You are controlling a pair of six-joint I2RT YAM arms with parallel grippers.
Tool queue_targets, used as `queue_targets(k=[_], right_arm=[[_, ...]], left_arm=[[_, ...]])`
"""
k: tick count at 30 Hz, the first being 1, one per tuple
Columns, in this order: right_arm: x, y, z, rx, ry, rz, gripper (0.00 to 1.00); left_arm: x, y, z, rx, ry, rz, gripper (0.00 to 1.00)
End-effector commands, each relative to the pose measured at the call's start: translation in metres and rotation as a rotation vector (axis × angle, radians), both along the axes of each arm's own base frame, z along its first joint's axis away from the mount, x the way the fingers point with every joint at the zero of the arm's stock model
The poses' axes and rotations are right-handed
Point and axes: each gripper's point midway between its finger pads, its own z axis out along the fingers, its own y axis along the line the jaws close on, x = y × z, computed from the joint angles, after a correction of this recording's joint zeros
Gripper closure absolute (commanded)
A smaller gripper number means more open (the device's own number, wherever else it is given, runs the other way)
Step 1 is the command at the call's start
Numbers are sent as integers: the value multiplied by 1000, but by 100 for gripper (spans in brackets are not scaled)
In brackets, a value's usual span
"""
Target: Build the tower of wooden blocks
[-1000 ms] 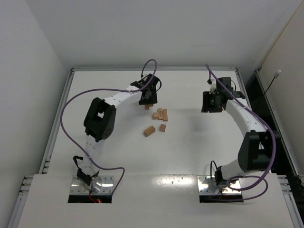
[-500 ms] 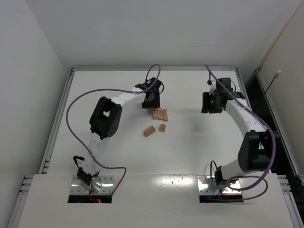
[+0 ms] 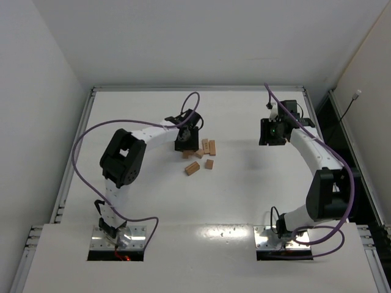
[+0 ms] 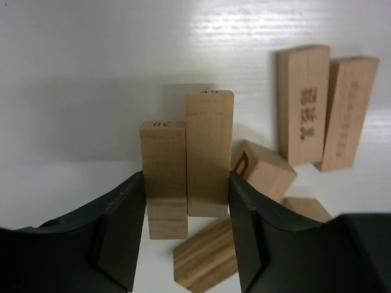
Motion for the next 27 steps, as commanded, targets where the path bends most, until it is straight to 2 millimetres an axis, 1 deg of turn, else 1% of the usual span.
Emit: queue_targets(k=[1, 2, 3, 4, 5, 6, 7, 9, 10, 11, 12, 13, 14, 15, 16, 17, 18, 19, 20, 21, 22, 23, 24, 26, 27], right_arm=[[5, 1, 10, 19, -44, -8, 61], [5, 1, 10, 19, -44, -8, 61], [3, 1, 10, 19, -44, -8, 61], [3, 1, 10, 19, -44, -8, 61], [5, 1, 11, 20, -53, -8, 61], [2, 1, 7, 19, -44, -8, 61], [2, 1, 7, 19, -44, -8, 61], [0, 2, 7, 28, -44, -2, 61], [0, 2, 7, 28, -44, -2, 61], [0, 4, 8, 41, -42, -5, 61], [0, 4, 8, 41, -42, -5, 61], [0, 4, 8, 41, -42, -5, 61], [0, 4, 8, 41, -42, -5, 61], [0, 4, 8, 41, -42, -5, 61], [0, 4, 8, 41, -42, -5, 61], [0, 4, 8, 41, -42, -5, 61], [0, 4, 8, 41, -42, -5, 61], [-3, 4, 4, 41, -33, -5, 61], [-3, 4, 4, 41, -33, -5, 61], [-3, 4, 4, 41, -33, -5, 61], [-3, 4, 4, 41, -33, -5, 61], [-5, 4, 1, 41, -24, -5, 61], [-5, 4, 1, 41, -24, -5, 61], [-5, 4, 1, 41, -24, -5, 61], [-5, 3, 1, 33, -24, -10, 61]], left_arm=[[-17, -14, 39, -80, -57, -59, 100], [-23, -19, 51, -106, -77, -77, 100], [-27, -19, 54, -114, -76, -92, 100], [-38, -20, 54, -115, -67, -119, 100], [-40, -23, 68, -136, -98, -129, 100], [-44, -28, 76, -144, -115, -153, 100], [-44, -25, 80, -137, -130, -145, 100], [-39, -26, 90, -124, -176, -142, 100], [-35, -25, 91, -112, -181, -134, 100], [-24, -27, 99, -117, -206, -119, 100], [-17, -21, 97, -110, -199, -101, 100], [-10, -21, 96, -110, -201, -91, 100], [2, -19, 90, -92, -194, -71, 100], [6, -21, 87, -86, -185, -71, 100], [13, -19, 83, -73, -176, -66, 100], [22, -25, 88, -80, -187, -66, 100], [28, -23, 75, -66, -167, -56, 100], [31, -25, 72, -57, -162, -64, 100], [37, -29, 76, -65, -175, -64, 100], [41, -31, 70, -64, -174, -64, 100], [41, -31, 70, -64, -174, -64, 100], [46, -33, 68, -58, -187, -66, 100], [48, -34, 70, -64, -196, -66, 100], [50, -35, 61, -56, -183, -66, 100], [50, -35, 61, -51, -185, -74, 100]])
